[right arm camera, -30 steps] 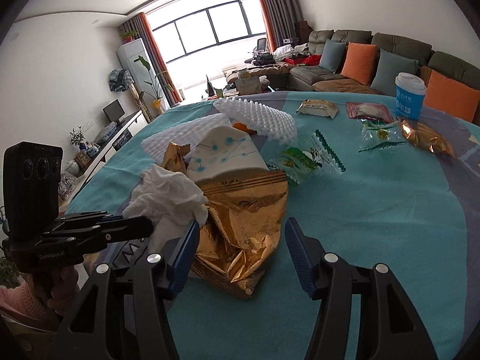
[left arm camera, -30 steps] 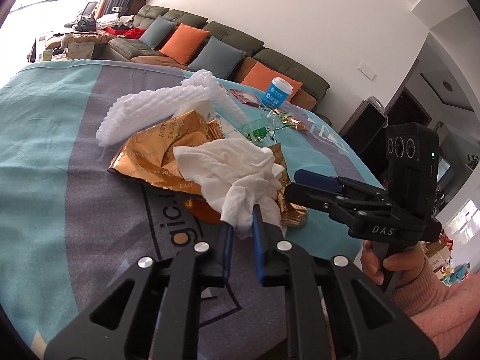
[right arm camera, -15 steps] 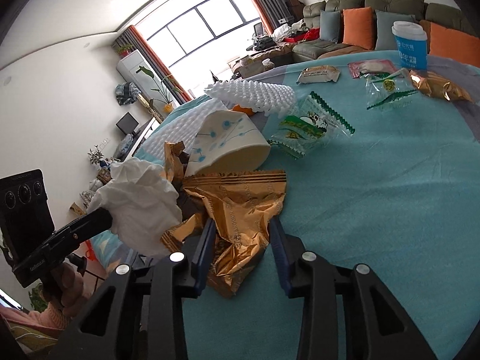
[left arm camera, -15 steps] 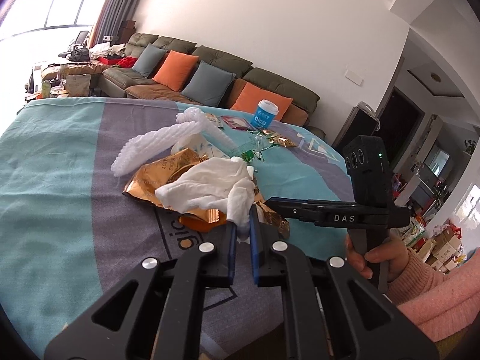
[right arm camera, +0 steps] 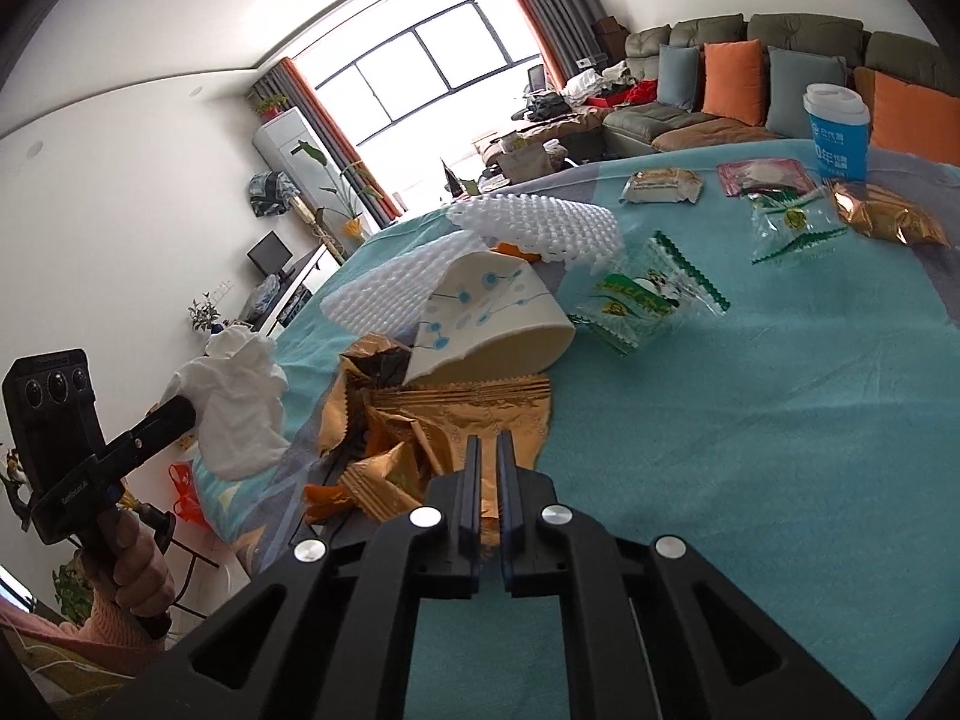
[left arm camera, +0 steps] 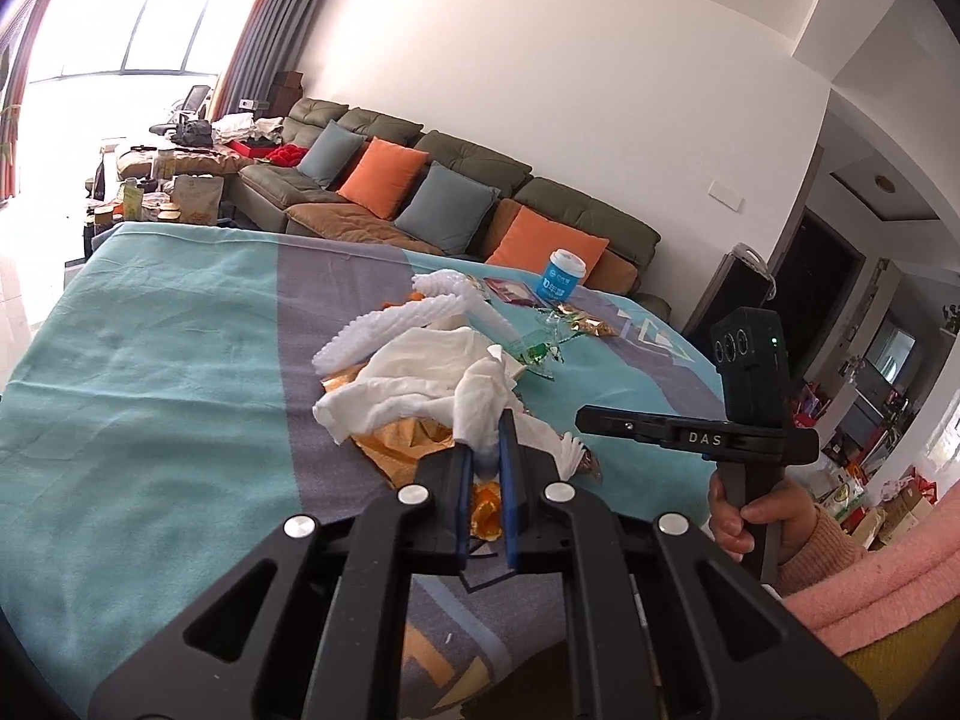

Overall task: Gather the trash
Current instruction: 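Grasp a white tissue with the left tool while the right tool grasps a gold wrapper, then carry tissue and gold wrapper to the wastebasket and release both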

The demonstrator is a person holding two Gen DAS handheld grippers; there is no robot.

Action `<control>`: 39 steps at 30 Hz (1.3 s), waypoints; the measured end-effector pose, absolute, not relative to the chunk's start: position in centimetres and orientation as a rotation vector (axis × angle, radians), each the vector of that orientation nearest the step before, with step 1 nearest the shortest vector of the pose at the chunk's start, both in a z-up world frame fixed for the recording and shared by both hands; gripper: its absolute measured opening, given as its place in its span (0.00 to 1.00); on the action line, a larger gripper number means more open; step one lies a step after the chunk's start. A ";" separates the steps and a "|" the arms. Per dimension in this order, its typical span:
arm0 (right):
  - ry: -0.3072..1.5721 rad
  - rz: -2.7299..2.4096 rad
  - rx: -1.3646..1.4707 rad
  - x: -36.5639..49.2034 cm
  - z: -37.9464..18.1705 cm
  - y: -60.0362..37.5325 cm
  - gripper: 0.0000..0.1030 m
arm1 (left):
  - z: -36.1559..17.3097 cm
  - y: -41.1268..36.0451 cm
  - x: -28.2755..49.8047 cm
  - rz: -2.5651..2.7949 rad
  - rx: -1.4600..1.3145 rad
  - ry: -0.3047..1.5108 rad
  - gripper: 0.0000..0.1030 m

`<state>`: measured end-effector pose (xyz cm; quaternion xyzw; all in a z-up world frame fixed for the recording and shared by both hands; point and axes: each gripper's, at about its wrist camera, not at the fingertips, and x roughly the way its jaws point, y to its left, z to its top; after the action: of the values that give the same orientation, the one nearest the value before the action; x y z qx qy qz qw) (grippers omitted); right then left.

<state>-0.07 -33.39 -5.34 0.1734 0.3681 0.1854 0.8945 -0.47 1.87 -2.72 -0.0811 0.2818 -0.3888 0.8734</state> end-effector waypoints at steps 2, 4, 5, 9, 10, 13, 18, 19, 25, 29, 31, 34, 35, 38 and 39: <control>0.744 0.392 0.310 -0.5 -4.7 -32.5 0.36 | -2.5 2.7 -0.5 -0.788 -0.174 0.578 0.08; 0.740 0.410 0.251 -0.7 -4.4 -31.3 0.39 | -2.3 3.6 -0.4 -0.767 -0.185 0.571 0.08; 0.743 0.417 0.228 -0.8 -4.3 -30.8 0.41 | -2.3 4.1 -0.3 -0.755 -0.190 0.570 0.08; 0.761 0.405 0.116 -1.0 -4.5 -29.0 0.44 | -2.2 5.5 -0.1 -0.710 -0.201 0.565 0.08; 0.766 0.401 0.104 -1.1 -4.7 -28.8 0.39 | -2.2 5.9 0.0 -0.699 -0.203 0.565 0.08; 0.793 0.384 0.079 -0.8 -5.2 -28.7 0.17 | -2.2 6.8 0.3 -0.670 -0.213 0.565 0.08; 0.761 0.364 0.075 -1.2 -4.5 -29.1 0.09 | -2.3 8.2 0.4 -0.626 -0.224 0.566 0.08; 0.749 0.364 0.084 -1.3 -4.1 -29.2 0.08 | -2.2 8.5 0.3 -0.619 -0.226 0.563 0.08; 0.683 0.384 0.082 -1.9 -1.5 -28.7 0.08 | -2.2 10.1 0.4 -0.579 -0.241 0.550 0.08; 0.633 0.439 0.074 -2.1 0.5 -27.5 0.08 | -2.1 11.1 0.3 -0.551 -0.252 0.541 0.08; 0.610 0.479 0.068 -2.0 1.3 -26.4 0.08 | -2.0 11.6 0.2 -0.535 -0.255 0.538 0.08; 0.583 0.560 0.059 -1.6 2.2 -24.4 0.08 | -2.0 12.3 0.2 -0.510 -0.261 0.535 0.08; 0.577 0.580 0.054 -1.4 2.4 -23.7 0.08 | -1.9 12.7 0.1 -0.500 -0.263 0.533 0.08; 0.565 0.658 0.051 -0.4 2.7 -21.2 0.08 | -1.9 13.4 -0.1 -0.473 -0.270 0.529 0.08; 0.563 0.680 0.049 0.1 2.8 -20.3 0.08 | -1.8 13.7 -0.1 -0.461 -0.271 0.528 0.08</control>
<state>0.11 -20.33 2.82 0.0235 0.2722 0.3291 0.9039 -0.12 13.73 -1.85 -0.1321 0.2580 -0.2252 0.9302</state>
